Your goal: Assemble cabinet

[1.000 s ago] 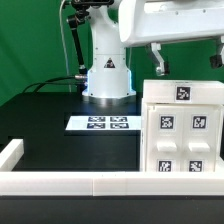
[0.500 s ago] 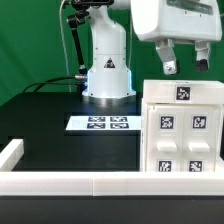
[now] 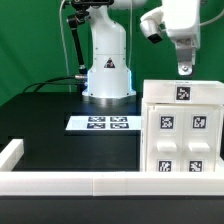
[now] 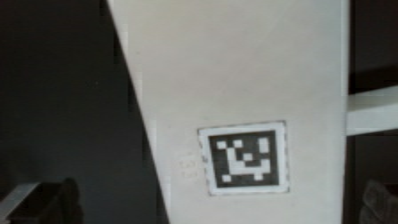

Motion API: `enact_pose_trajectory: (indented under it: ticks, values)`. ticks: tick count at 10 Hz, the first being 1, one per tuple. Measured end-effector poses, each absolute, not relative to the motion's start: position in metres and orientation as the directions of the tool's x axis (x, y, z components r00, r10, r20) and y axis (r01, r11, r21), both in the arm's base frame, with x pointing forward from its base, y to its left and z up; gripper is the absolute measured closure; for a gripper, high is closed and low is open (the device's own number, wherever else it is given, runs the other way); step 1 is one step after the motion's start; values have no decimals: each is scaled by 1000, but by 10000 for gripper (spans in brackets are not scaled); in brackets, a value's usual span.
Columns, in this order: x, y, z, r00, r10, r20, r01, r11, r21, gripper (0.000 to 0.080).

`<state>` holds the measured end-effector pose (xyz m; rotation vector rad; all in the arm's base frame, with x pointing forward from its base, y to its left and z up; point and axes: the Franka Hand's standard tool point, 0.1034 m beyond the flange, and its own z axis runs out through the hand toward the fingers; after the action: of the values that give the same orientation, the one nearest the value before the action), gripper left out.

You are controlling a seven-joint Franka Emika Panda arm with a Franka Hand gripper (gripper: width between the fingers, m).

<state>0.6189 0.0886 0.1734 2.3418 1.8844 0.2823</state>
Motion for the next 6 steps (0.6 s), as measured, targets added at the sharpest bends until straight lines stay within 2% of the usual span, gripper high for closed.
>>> enact_pose_trajectory:
  ticks: [2,6]
  values:
    - [617,87,164,99,995,30,973,-103,208,2]
    - [615,82,152,123,992,30,973,-126,195,11]
